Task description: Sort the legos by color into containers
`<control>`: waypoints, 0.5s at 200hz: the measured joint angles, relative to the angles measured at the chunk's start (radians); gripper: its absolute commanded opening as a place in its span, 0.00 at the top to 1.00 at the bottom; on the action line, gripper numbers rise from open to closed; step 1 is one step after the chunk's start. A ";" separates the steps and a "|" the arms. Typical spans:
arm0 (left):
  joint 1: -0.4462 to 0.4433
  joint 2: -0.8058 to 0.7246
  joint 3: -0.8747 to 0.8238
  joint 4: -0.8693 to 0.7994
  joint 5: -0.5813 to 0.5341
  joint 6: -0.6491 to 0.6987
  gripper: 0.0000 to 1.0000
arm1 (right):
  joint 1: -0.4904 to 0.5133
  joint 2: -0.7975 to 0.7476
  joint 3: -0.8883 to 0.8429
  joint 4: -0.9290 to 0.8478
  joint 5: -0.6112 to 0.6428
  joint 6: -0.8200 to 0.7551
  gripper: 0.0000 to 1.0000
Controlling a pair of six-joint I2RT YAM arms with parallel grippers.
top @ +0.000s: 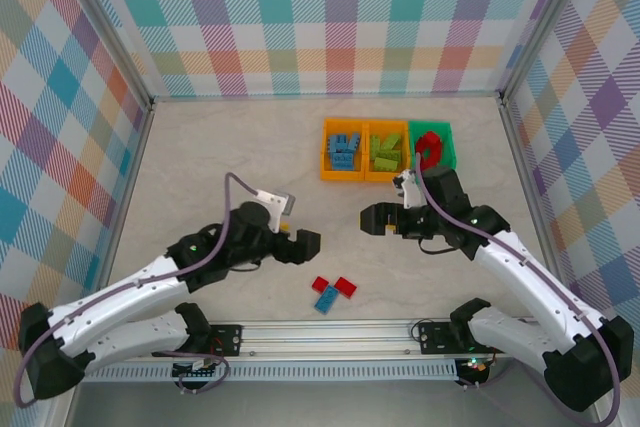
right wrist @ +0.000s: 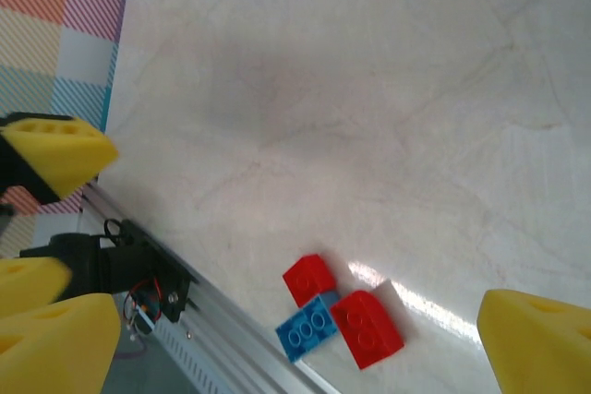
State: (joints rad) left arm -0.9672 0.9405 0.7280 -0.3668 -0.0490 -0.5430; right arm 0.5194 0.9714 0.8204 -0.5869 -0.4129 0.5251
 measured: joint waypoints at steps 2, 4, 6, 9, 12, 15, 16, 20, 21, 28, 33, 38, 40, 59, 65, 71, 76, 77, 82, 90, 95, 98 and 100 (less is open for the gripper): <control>-0.009 0.009 0.000 -0.005 -0.009 -0.014 0.15 | 0.001 0.000 -0.001 -0.004 -0.001 0.000 0.00; -0.018 0.022 -0.001 -0.010 -0.017 -0.046 0.16 | 0.002 -0.001 -0.002 -0.007 -0.002 0.002 0.00; -0.026 0.034 -0.002 -0.018 -0.022 -0.066 0.17 | 0.002 -0.002 -0.002 -0.012 -0.002 0.002 0.00; -0.036 0.050 -0.002 -0.024 -0.031 -0.088 0.20 | 0.003 -0.002 -0.003 -0.016 -0.004 0.002 0.00; -0.045 0.068 -0.002 -0.028 -0.039 -0.126 0.22 | 0.004 -0.003 -0.005 -0.021 -0.005 0.003 0.00; -0.053 0.084 -0.002 -0.035 -0.044 -0.141 0.25 | 0.004 -0.004 -0.006 -0.024 -0.005 0.005 0.00; -0.056 0.093 -0.002 -0.039 -0.048 -0.159 0.26 | 0.004 -0.004 -0.007 -0.025 -0.005 0.006 0.00; -0.066 0.121 -0.001 -0.048 -0.055 -0.202 0.30 | 0.005 -0.006 -0.009 -0.029 -0.005 0.007 0.00; -0.068 0.125 -0.001 -0.049 -0.055 -0.206 0.31 | 0.005 -0.006 -0.009 -0.029 -0.005 0.008 0.00; -0.080 0.170 -0.001 -0.062 -0.062 -0.280 0.37 | 0.005 -0.009 -0.012 -0.038 -0.005 0.012 0.00; -0.087 0.200 0.000 -0.074 -0.065 -0.331 0.39 | 0.005 -0.012 -0.015 -0.041 -0.005 0.014 0.00; -0.092 0.228 0.000 -0.082 -0.065 -0.388 0.41 | 0.005 -0.014 -0.017 -0.044 -0.004 0.017 0.00; -0.093 0.238 0.000 -0.085 -0.064 -0.398 0.41 | 0.005 -0.015 -0.018 -0.045 -0.004 0.017 0.00; -0.103 0.313 0.000 -0.095 -0.046 -0.548 0.41 | 0.005 -0.020 -0.026 -0.048 -0.004 0.025 0.00; -0.105 0.331 0.000 -0.095 -0.038 -0.587 0.40 | 0.005 -0.020 -0.027 -0.048 -0.003 0.027 0.00; -0.108 0.345 0.000 -0.094 -0.033 -0.616 0.39 | 0.005 -0.020 -0.029 -0.048 -0.003 0.030 0.00; -0.111 0.355 0.000 -0.093 -0.028 -0.639 0.39 | 0.005 -0.020 -0.030 -0.048 -0.003 0.036 0.00; -0.112 0.358 0.000 -0.093 -0.027 -0.644 0.39 | 0.005 -0.020 -0.030 -0.048 -0.003 0.036 0.00; -0.114 0.367 0.000 -0.093 -0.023 -0.662 0.39 | 0.005 -0.020 -0.032 -0.047 -0.004 0.037 0.00; -0.118 0.377 0.000 -0.093 -0.021 -0.685 0.38 | 0.005 -0.022 -0.040 -0.040 -0.005 0.040 0.00; -0.120 0.380 0.000 -0.093 -0.021 -0.698 0.38 | 0.005 -0.024 -0.047 -0.036 -0.005 0.041 0.00; -0.122 0.381 0.000 -0.095 -0.023 -0.704 0.38 | 0.006 -0.025 -0.053 -0.034 -0.005 0.043 0.00; -0.122 0.381 0.000 -0.095 -0.024 -0.707 0.38 | 0.007 -0.026 -0.055 -0.034 -0.005 0.043 0.00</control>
State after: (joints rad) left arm -1.0889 1.3212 0.7277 -0.4618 -0.0731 -1.2499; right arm 0.5262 0.9451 0.7654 -0.6209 -0.4179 0.5682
